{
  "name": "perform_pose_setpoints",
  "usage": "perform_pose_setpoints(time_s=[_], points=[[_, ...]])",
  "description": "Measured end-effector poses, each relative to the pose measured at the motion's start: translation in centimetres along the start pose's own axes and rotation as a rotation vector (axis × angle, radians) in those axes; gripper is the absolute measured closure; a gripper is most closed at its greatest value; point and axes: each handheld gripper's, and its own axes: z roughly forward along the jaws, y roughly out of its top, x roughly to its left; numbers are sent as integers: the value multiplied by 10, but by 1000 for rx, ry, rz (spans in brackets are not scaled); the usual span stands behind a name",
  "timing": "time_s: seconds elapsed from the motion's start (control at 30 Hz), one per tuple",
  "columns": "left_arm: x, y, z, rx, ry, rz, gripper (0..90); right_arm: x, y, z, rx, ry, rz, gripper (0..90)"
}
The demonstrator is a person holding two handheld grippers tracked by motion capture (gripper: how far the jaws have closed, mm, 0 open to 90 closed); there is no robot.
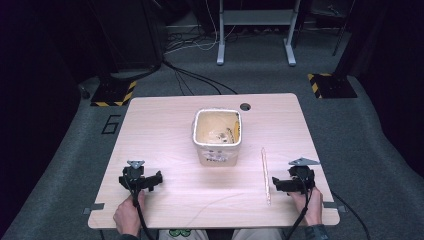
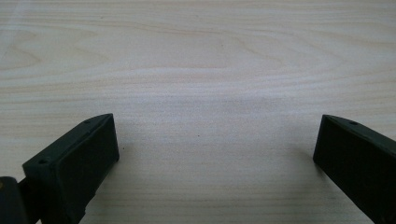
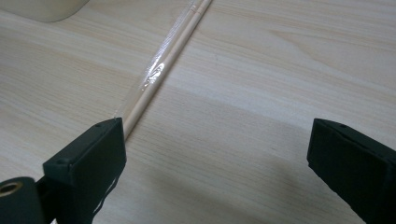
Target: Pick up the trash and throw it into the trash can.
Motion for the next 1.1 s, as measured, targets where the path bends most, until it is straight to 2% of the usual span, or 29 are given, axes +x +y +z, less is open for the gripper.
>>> perform_pose_setpoints(time_s=[0.27, 0.57, 0.6, 0.63, 0.83, 1.1], points=[[0, 0, 0, 0, 0, 0, 0, 13, 6, 3, 25, 32, -9, 58], [0, 0, 0, 0, 0, 0, 0, 27, 13, 12, 54, 26, -47, 50], [0, 0, 0, 0, 0, 0, 0, 30, 13, 12, 61, 21, -37, 48], [0, 0, 0, 0, 0, 0, 0, 31, 14, 13, 60, 20, -51, 47], [0, 0, 0, 1, 0, 1, 0, 39, 17, 17, 73, -16, -50, 20], [0, 0, 0, 1, 0, 1, 0, 47, 21, 23, 85, -32, -84, 0]])
